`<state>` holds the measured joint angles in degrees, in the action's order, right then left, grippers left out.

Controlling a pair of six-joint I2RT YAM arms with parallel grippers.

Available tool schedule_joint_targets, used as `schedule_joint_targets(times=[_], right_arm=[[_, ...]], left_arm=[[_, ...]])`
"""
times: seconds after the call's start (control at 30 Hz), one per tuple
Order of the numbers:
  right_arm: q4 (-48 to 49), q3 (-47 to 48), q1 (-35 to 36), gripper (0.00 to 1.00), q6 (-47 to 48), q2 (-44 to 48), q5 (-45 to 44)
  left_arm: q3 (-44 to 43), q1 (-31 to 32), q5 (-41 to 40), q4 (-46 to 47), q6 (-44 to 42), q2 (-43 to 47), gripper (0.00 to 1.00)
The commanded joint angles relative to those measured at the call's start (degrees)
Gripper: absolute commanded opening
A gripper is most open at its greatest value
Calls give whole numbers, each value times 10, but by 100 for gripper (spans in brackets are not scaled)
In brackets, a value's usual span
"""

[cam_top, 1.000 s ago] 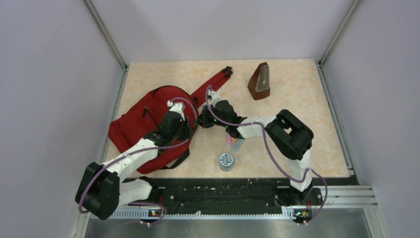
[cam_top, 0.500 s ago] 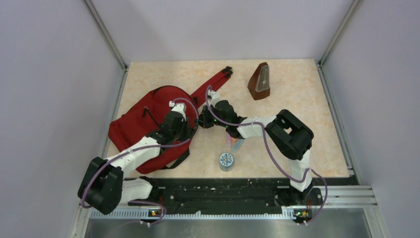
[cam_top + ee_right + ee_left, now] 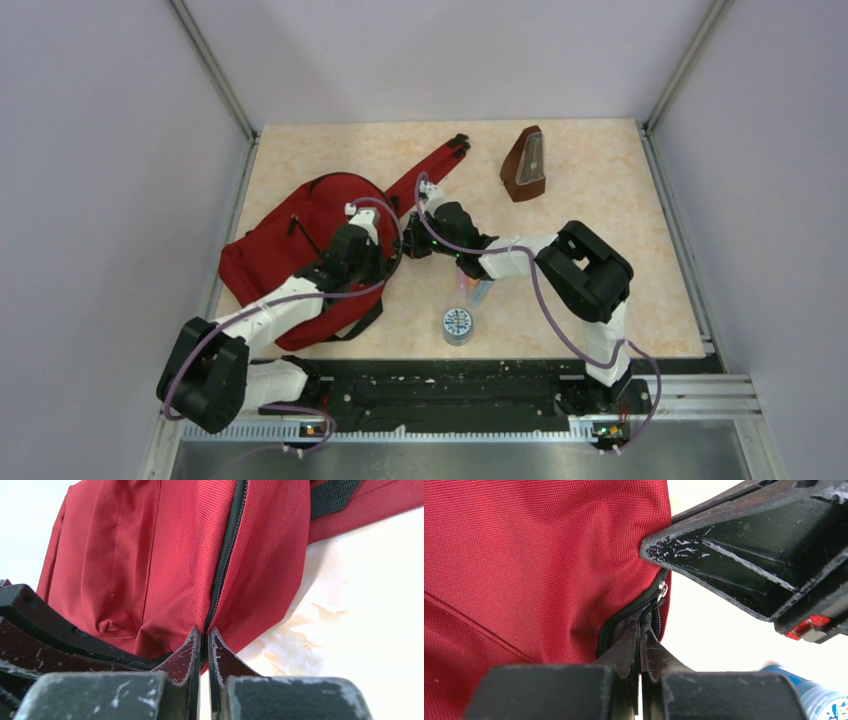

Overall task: Pack the student bag
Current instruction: Zip the student bag at the center of the board.

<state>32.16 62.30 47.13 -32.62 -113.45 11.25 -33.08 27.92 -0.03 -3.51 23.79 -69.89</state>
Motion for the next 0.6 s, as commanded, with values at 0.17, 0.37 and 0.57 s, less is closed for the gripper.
schedule_joint_targets(times=[0.17, 0.37, 0.57], right_arm=[[60, -13, 8, 0, 61, 20, -123], [98, -20, 8, 0, 70, 13, -158], [118, -23, 9, 0, 72, 16, -190]], left_arm=[[23, 2, 6, -15, 20, 79, 0], [48, 2, 10, -32, 36, 117, 0], [67, 1, -32, -75, 46, 145, 0]])
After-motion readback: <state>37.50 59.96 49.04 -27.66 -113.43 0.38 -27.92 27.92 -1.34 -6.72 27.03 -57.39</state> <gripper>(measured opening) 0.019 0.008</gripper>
